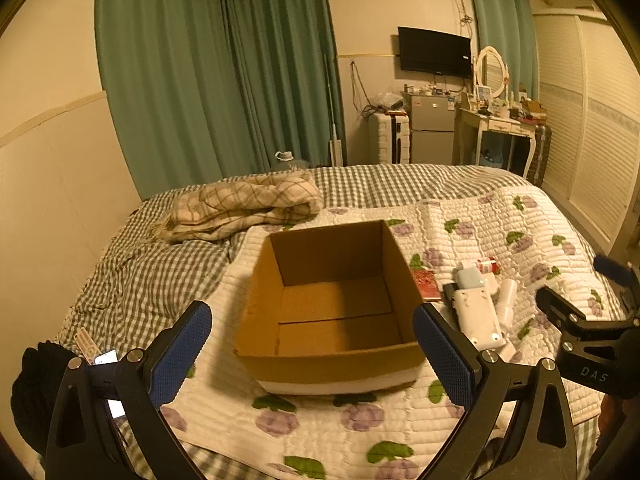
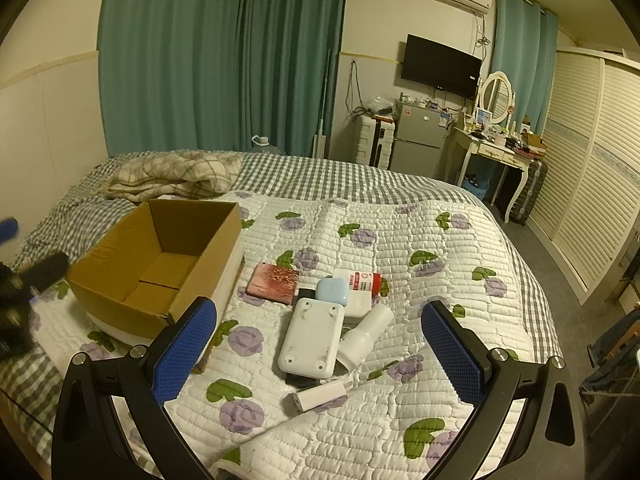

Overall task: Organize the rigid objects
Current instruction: 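Grip the box wall with the left gripper while the right gripper approaches the white device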

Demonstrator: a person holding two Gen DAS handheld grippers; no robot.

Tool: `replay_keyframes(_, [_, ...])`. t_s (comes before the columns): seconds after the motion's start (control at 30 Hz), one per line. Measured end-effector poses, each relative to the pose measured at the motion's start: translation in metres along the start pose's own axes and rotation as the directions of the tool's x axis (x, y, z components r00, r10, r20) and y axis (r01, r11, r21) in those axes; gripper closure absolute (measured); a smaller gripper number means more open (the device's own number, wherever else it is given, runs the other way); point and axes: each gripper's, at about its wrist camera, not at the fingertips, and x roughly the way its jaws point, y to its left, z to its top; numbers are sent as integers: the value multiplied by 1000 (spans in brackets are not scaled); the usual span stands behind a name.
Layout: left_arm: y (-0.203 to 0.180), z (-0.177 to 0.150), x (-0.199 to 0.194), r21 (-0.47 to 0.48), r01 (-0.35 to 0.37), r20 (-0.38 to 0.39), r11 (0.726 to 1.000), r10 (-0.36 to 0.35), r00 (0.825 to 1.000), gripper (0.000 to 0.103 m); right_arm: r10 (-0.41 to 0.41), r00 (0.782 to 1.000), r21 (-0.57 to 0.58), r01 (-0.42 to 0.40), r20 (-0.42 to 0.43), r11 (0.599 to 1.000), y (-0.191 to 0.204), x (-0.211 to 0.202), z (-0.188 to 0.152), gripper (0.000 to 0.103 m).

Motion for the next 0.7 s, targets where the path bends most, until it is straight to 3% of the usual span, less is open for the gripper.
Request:
replay_keyframes(0.3, [53, -2, 59, -30, -87, -126, 996, 83, 989, 2, -30, 996, -5, 30, -88, 1000, -4, 40, -3, 0])
replay_keyframes(0.53, [65, -15, 104, -23, -82, -244, 996, 74, 967, 5, -38, 988, -29, 34, -151, 999, 1, 71, -8, 0])
replay_keyframes(0.6, [67, -19, 115, -19, -80, -280, 997, 72, 957, 10, -43, 984, -30, 39, -170, 999, 1, 80, -10, 0])
replay_keyframes(0.7, [67, -22, 125, -14, -57, -315, 998, 50, 948, 32, -55, 978, -31, 49, -199, 998, 0, 90, -12, 0])
